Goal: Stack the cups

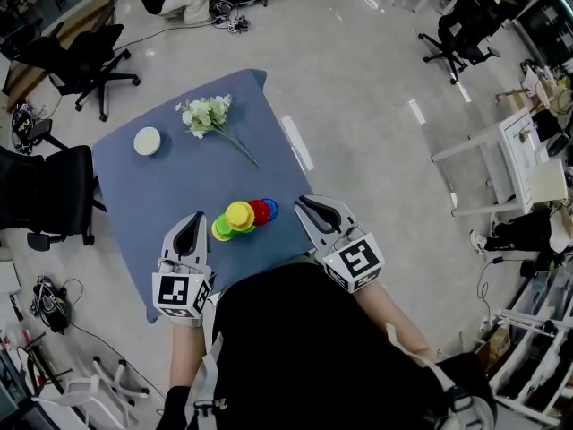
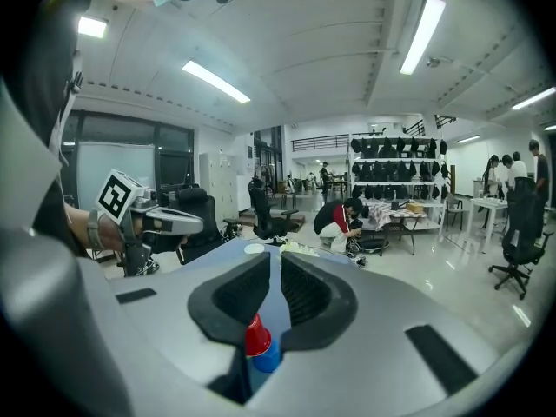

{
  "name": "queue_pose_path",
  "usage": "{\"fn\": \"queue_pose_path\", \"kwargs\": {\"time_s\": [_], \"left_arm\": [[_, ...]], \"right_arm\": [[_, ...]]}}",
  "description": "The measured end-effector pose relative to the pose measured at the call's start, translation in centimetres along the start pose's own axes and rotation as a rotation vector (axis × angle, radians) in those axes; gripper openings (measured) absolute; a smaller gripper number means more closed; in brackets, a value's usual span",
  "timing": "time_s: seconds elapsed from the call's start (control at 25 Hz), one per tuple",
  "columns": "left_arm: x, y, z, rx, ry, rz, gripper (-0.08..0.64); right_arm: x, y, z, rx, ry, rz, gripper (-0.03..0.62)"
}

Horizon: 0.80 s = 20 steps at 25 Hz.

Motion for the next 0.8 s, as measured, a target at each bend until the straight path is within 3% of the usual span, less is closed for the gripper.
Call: {"fn": "queue_pose_path", "kwargs": {"time_s": [0.8], "left_arm": [[0.1,1.6,-0.7,-0.021,0.025,-0.059,0.009]], "right_arm": [[-0.6,1.0,0.1,-0.031,-0.004,0.014,0.051]]}}
Point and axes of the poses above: the fingertips, and each gripper's own axes: z forward along the fingers, x to its right, y out of its underside, the point moved 2 cm from there along -z, backward along the fingers, and after that the axes turned 15 degrees about y, right-handed, at the moved point
